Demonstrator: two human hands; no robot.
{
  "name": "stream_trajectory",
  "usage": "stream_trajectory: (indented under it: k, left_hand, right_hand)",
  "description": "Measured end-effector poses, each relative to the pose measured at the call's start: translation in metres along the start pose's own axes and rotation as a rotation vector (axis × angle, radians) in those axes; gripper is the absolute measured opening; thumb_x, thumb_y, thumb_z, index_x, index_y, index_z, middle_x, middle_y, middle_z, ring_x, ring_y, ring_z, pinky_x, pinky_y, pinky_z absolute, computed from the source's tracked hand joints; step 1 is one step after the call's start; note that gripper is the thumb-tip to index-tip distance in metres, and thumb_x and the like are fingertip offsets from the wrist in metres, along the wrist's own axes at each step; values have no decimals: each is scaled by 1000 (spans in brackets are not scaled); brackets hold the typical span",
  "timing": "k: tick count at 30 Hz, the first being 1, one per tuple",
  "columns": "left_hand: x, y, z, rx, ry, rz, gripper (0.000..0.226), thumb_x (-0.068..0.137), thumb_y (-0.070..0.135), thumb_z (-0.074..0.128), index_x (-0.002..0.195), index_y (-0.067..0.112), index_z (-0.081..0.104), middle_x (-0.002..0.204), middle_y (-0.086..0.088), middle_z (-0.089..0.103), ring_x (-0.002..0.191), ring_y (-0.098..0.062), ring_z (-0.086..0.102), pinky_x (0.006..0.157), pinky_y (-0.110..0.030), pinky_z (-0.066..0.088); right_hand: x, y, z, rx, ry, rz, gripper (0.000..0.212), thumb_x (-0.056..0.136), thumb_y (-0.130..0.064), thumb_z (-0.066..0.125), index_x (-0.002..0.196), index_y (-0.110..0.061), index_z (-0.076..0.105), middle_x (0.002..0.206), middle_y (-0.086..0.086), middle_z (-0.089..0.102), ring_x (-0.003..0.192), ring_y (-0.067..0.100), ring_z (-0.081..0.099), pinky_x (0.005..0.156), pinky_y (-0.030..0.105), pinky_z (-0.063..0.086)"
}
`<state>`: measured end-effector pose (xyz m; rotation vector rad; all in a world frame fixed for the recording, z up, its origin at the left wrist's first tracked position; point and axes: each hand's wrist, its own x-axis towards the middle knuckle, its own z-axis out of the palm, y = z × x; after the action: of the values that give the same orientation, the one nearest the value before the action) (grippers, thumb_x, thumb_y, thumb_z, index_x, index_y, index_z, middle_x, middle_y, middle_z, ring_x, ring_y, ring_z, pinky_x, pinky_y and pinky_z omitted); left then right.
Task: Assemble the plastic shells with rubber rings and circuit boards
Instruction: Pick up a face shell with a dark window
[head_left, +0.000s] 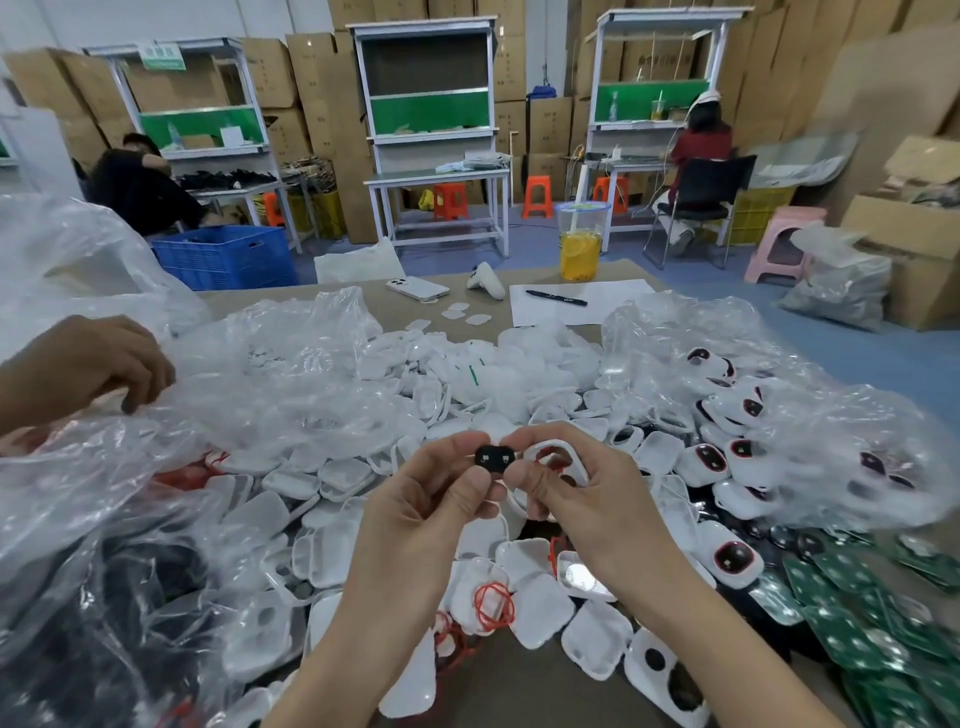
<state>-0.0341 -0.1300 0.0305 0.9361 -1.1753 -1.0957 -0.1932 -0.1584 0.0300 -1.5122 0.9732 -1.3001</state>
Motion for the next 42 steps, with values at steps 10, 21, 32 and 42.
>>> stream_trajectory:
  k: [10,21,32,42]
  left_hand:
    - [-2,1,2,167,16,94,18,79,52,67,91,40,73,88,7,76,78,-9,69,71,-13,51]
    - [0,0,1,137,63,64,6,85,37,68,89,35,73,82,4,74,71,-9,69,66,-11,51]
    - [-1,-1,6,172,73,39,9,89,24,71,84,32,74,85,9,76,73,-3,68,66,-10,48]
    - [0,-9,5,178,181,101,10,91,30,71,82,35,69,81,6,74,71,-6,67,63,-15,48]
  right_hand:
    - [0,1,-1,-8,-14,-44,6,86,-41,72,85,-35,72,64,-7,63,57,8,57,55,17,47]
    - [-1,4,0,-10,-79,-12,29,88,-58,62,85,-31,71,65,-6,63,56,8,57,54,16,44]
    - [4,11,6,183,23,101,40,98,-5,60,119,-37,65,99,9,73,90,19,75,82,27,60]
    - [-6,7,22,131,-70,52,35,102,-8,53,126,-32,63,115,-14,72,104,10,71,90,18,53]
